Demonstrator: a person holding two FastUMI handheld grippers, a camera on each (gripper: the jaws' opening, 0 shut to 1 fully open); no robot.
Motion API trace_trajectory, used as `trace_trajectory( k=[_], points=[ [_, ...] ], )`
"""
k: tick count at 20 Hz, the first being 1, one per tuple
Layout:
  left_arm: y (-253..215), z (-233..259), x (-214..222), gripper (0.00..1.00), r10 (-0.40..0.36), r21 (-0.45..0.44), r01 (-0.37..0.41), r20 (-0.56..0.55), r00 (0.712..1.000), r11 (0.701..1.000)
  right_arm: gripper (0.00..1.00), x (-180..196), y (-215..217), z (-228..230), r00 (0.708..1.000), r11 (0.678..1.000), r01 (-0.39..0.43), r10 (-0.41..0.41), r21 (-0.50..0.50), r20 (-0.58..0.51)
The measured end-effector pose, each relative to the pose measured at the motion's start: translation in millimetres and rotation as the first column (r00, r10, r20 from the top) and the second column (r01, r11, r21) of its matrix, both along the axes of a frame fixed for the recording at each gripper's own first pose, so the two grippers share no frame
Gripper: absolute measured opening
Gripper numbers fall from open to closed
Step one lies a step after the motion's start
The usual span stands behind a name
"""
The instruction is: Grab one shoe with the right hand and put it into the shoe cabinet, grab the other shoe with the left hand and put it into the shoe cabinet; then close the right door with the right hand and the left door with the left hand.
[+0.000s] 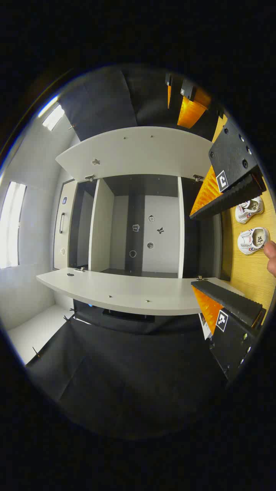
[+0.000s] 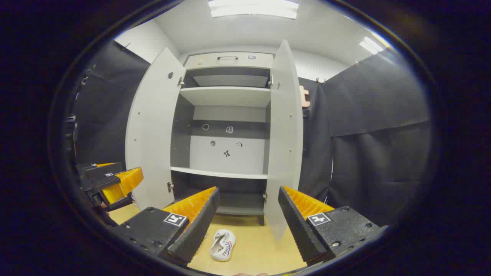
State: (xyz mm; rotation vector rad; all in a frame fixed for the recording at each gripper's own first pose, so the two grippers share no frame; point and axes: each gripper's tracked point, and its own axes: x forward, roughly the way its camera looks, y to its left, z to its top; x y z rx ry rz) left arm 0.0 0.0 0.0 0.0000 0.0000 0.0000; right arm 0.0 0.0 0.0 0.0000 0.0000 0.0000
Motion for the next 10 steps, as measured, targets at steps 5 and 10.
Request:
trace_trajectory(
  k=[5,10],
  points=[
    [-2.8,-0.2,-0.7,0.95,-0.009,0.004,0.009,0.001,1.000,1.000,0.99,1.9,-2.4,2.2,1.000,1.000,-0.002,0.002,0.006,-0.002],
    [-4.5,-0.6,1.9,0.95,-0.013,0.011,0.013,0.001,1.000,1.000,0.99,1.2,-2.8,4.9,1.000,1.000,-0.005,0.005,0.007,-0.002]
  ],
)
